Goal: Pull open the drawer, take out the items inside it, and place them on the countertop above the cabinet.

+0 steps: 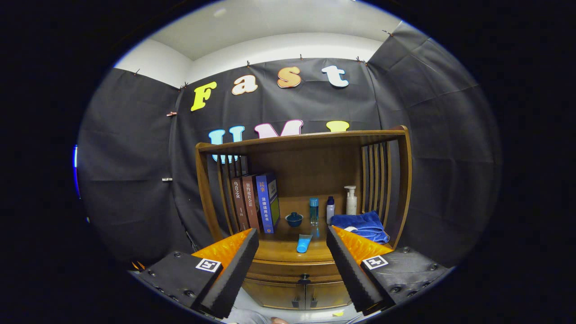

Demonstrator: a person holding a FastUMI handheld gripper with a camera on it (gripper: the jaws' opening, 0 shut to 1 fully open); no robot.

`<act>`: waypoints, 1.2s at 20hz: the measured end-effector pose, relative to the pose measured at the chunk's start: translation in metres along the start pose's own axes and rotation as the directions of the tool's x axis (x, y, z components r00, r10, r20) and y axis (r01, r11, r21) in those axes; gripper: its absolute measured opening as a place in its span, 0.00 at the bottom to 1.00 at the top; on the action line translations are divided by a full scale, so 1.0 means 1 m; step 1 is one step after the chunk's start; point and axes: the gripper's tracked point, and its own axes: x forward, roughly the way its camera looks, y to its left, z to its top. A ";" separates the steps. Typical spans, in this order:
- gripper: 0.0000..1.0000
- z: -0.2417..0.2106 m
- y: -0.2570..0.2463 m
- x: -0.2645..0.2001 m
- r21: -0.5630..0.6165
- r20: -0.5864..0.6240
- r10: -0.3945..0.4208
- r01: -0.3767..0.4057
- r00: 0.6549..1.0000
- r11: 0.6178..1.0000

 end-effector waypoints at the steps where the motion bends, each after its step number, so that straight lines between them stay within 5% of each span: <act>1: 0.98 0.000 0.000 0.001 0.000 0.000 0.000 0.000 1.000 1.000; 24: 0.98 -0.012 0.005 0.007 -0.023 -0.038 0.012 -0.013 0.999 1.000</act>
